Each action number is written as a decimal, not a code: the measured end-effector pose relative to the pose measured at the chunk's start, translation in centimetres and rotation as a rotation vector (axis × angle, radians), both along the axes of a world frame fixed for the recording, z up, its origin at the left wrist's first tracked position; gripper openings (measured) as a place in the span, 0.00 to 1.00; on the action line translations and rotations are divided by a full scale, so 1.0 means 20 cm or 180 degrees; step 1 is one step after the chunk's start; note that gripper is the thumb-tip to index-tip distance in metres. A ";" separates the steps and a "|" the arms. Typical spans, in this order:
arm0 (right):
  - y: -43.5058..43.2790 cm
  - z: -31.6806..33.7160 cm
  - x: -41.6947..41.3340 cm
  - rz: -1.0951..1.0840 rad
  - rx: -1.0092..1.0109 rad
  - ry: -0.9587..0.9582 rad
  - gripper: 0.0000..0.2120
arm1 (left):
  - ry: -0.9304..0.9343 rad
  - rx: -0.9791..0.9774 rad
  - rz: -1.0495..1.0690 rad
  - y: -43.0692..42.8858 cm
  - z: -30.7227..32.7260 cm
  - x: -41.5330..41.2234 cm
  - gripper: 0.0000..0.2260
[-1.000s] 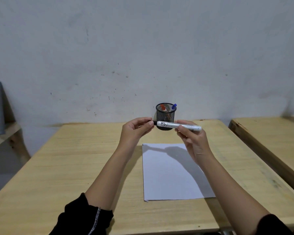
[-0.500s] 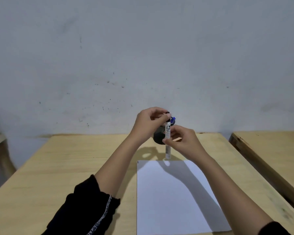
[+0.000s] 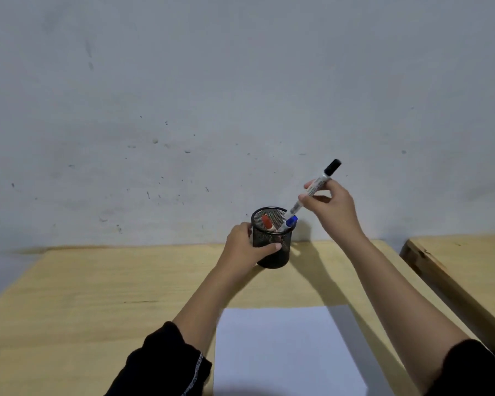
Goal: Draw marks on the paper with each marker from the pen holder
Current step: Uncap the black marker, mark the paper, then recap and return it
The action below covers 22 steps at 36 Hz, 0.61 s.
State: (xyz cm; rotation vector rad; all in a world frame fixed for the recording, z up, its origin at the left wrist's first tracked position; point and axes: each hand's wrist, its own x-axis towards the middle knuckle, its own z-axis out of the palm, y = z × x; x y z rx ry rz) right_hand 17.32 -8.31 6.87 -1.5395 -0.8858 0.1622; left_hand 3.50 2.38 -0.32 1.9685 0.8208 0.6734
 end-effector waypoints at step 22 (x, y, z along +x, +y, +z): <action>0.13 -0.06 0.07 0.0563 -0.1180 -0.0332 0.05 | -0.0534 -0.0183 -0.0251 0.05 -0.09 0.03 0.29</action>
